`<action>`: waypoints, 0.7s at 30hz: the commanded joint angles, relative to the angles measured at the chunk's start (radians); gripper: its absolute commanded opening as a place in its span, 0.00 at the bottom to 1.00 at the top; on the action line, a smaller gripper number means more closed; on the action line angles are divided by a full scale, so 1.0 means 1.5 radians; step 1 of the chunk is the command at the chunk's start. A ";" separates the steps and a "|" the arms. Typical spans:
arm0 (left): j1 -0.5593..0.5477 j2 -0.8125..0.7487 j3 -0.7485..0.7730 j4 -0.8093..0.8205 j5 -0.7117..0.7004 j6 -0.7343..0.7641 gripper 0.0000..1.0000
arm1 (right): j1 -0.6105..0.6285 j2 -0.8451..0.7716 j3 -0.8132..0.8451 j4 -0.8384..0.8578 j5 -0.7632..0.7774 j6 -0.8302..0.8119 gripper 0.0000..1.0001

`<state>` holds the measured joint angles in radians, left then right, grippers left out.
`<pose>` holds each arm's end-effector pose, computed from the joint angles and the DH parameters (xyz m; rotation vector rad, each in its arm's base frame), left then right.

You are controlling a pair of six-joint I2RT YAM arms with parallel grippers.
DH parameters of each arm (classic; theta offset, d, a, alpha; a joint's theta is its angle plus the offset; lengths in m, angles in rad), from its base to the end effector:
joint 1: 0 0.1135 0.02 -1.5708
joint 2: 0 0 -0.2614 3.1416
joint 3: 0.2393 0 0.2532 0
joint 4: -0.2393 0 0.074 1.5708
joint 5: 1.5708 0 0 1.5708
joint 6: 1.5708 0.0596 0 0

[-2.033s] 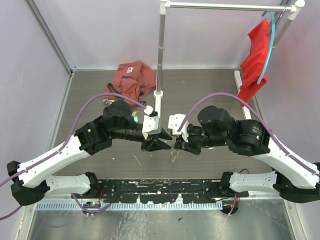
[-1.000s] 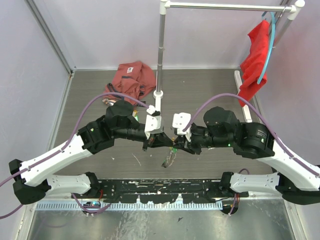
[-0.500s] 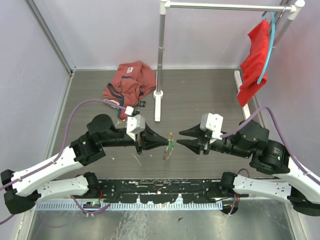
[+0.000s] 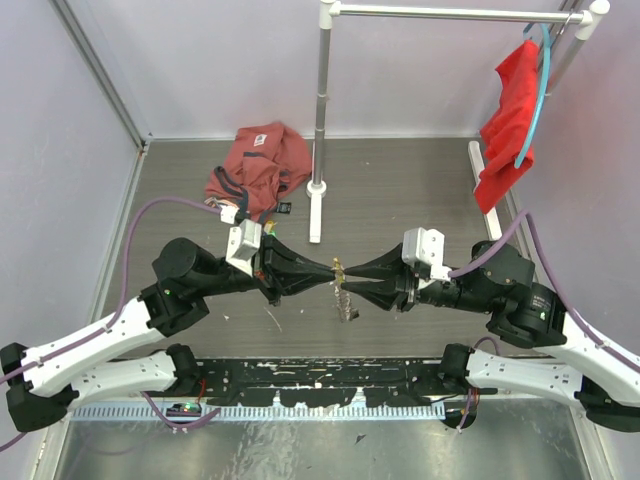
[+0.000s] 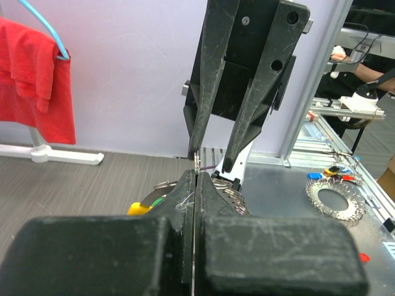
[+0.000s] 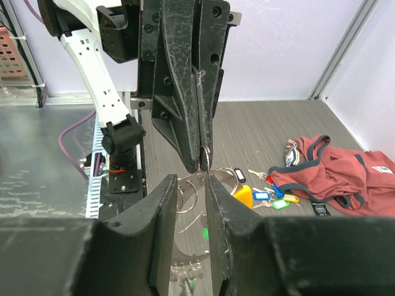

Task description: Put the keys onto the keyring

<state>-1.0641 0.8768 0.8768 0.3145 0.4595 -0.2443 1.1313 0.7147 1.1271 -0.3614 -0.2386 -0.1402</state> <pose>0.0836 -0.2051 0.4139 0.9423 1.0712 -1.3899 0.0535 0.1468 0.4451 -1.1050 1.1598 0.9629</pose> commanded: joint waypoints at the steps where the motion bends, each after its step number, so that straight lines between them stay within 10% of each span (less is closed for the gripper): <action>1: -0.002 -0.001 0.006 0.063 0.010 -0.016 0.00 | 0.001 0.003 0.006 0.048 -0.018 0.011 0.30; 21: -0.002 0.017 0.017 0.078 0.060 -0.026 0.00 | 0.001 0.006 0.005 0.048 -0.009 0.008 0.30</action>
<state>-1.0630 0.8986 0.8772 0.3786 0.5270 -0.2752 1.1305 0.7177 1.1271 -0.3450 -0.2485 -0.1341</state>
